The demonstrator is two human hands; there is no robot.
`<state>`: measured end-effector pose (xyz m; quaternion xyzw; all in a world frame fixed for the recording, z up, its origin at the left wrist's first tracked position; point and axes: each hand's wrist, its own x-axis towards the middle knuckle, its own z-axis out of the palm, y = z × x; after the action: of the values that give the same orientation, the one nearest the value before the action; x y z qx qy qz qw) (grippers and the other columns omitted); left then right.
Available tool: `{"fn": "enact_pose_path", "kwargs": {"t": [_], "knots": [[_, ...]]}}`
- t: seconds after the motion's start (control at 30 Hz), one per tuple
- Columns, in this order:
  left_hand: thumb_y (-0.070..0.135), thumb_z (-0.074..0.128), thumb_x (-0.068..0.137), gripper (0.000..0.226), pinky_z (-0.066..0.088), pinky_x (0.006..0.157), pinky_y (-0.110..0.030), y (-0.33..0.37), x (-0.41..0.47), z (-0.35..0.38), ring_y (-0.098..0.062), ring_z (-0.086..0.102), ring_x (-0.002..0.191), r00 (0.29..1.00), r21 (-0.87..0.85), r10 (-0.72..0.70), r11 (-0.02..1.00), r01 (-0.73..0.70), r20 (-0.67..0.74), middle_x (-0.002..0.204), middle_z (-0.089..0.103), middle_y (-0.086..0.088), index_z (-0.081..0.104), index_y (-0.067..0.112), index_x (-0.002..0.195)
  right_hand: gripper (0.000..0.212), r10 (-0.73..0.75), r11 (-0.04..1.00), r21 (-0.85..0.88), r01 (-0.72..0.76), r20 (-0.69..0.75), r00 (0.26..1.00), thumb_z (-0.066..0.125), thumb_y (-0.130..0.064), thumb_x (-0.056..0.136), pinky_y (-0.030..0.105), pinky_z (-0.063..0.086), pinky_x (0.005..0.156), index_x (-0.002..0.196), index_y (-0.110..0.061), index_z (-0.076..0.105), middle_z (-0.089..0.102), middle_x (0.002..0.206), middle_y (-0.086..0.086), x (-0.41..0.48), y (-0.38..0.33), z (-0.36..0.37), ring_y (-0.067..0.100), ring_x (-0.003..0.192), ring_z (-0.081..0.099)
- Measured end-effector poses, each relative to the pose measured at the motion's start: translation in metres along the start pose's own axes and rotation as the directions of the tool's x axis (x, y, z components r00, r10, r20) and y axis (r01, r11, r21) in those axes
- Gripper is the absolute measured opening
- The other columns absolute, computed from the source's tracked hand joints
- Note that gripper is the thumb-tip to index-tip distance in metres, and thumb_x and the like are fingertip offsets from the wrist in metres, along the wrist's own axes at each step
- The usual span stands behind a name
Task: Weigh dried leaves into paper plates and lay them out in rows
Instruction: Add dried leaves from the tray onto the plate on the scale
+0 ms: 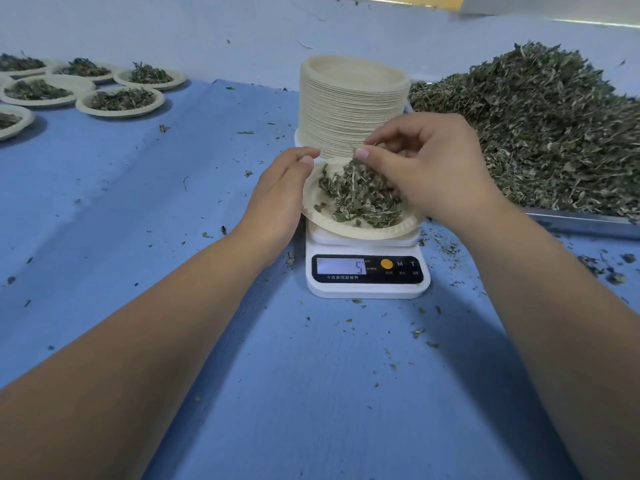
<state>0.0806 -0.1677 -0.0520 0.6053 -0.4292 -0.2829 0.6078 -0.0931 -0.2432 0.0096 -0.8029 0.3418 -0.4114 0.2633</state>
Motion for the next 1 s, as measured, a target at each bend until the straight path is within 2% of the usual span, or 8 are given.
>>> {"fn": "enact_pose_path", "kwargs": {"t": [0.13, 0.2, 0.33, 0.43, 0.7, 0.77, 0.87, 1.0], "knots": [[0.042, 0.043, 0.092, 0.037, 0.043, 0.101, -0.023, 0.0, 0.0, -0.001, 0.015, 0.053, 0.114, 1.0, 0.013, 0.018, 1.0, -0.018, -0.01, 0.119, 0.06, 0.028, 0.068, 0.041, 0.12, 0.017, 0.012, 1.0, -0.017, -0.01, 0.067, 0.998, 0.086, -0.028, 0.08, 0.032, 0.06, 0.073, 0.094, -0.02, 0.079, 0.074, 0.081, -0.002, 0.0, -0.002, 0.001, 0.014, 0.073, 0.071], [0.036, 0.044, 0.099, 0.032, 0.04, 0.093, -0.018, 0.0, -0.001, -0.001, 0.026, 0.05, 0.105, 0.999, 0.032, 0.038, 0.999, -0.038, -0.009, 0.115, 0.059, 0.033, 0.068, 0.042, 0.119, 0.011, 0.03, 0.999, 0.039, -0.035, 0.105, 0.994, 0.081, -0.018, 0.086, 0.028, 0.058, 0.064, 0.096, -0.017, 0.078, 0.074, 0.081, 0.003, 0.0, -0.003, 0.001, 0.016, 0.071, 0.074], [0.037, 0.047, 0.099, 0.031, 0.038, 0.106, -0.022, 0.0, -0.004, -0.001, 0.013, 0.049, 0.124, 0.996, 0.066, 0.087, 0.994, -0.087, 0.013, 0.134, 0.061, 0.022, 0.07, 0.046, 0.118, 0.012, 0.071, 0.968, 0.232, -0.098, 0.122, 0.99, 0.071, -0.002, 0.092, 0.022, 0.054, 0.054, 0.104, -0.002, 0.072, 0.071, 0.078, 0.009, 0.0, -0.006, -0.001, 0.013, 0.068, 0.073], [0.035, 0.049, 0.097, 0.034, 0.026, 0.118, -0.022, 0.003, -0.007, 0.0, 0.005, 0.032, 0.146, 0.988, 0.069, 0.144, 0.987, -0.148, 0.052, 0.159, 0.044, 0.009, 0.071, 0.043, 0.123, 0.016, 0.097, 0.932, 0.335, -0.14, 0.143, 0.985, 0.068, 0.003, 0.092, 0.026, 0.059, 0.06, 0.108, 0.003, 0.069, 0.07, 0.078, 0.008, 0.001, -0.006, -0.003, 0.019, 0.076, 0.075], [0.021, 0.055, 0.102, 0.028, 0.021, 0.127, -0.042, 0.007, -0.011, 0.002, -0.004, 0.028, 0.152, 0.98, 0.131, 0.194, 0.971, -0.198, 0.042, 0.159, 0.044, 0.0, 0.074, 0.036, 0.115, 0.011, 0.102, 0.971, 0.192, -0.141, 0.199, 0.975, 0.074, -0.003, 0.089, 0.024, 0.051, 0.052, 0.099, -0.01, 0.073, 0.069, 0.071, 0.002, -0.001, -0.006, -0.003, 0.015, 0.065, 0.068], [0.022, 0.057, 0.101, 0.027, 0.018, 0.128, -0.039, 0.01, -0.014, 0.002, -0.005, 0.023, 0.153, 0.978, 0.142, 0.206, 0.967, -0.21, 0.041, 0.158, 0.045, 0.004, 0.076, 0.041, 0.108, 0.01, 0.093, 0.971, 0.199, -0.13, 0.187, 0.978, 0.073, -0.003, 0.089, 0.023, 0.052, 0.052, 0.099, -0.007, 0.073, 0.068, 0.07, 0.003, -0.001, -0.007, -0.003, 0.013, 0.063, 0.066], [0.025, 0.063, 0.097, 0.025, 0.018, 0.117, -0.016, 0.016, -0.018, 0.002, -0.002, 0.019, 0.153, 0.975, 0.18, 0.215, 0.959, -0.221, 0.052, 0.156, 0.047, 0.011, 0.077, 0.044, 0.092, 0.012, 0.089, 0.96, 0.245, -0.136, 0.195, 0.977, 0.071, 0.002, 0.09, 0.024, 0.058, 0.059, 0.102, -0.001, 0.072, 0.068, 0.073, 0.006, -0.001, -0.007, -0.004, 0.016, 0.066, 0.07], [0.02, 0.07, 0.096, 0.02, 0.02, 0.123, -0.029, 0.019, -0.019, 0.003, -0.003, 0.021, 0.154, 0.978, 0.208, 0.204, 0.956, -0.208, 0.042, 0.155, 0.049, 0.01, 0.076, 0.038, 0.093, 0.014, 0.075, 0.935, 0.326, -0.137, 0.195, 0.978, 0.069, 0.005, 0.091, 0.027, 0.061, 0.068, 0.104, 0.003, 0.07, 0.069, 0.077, 0.01, -0.003, -0.008, -0.006, 0.016, 0.071, 0.073]]}}
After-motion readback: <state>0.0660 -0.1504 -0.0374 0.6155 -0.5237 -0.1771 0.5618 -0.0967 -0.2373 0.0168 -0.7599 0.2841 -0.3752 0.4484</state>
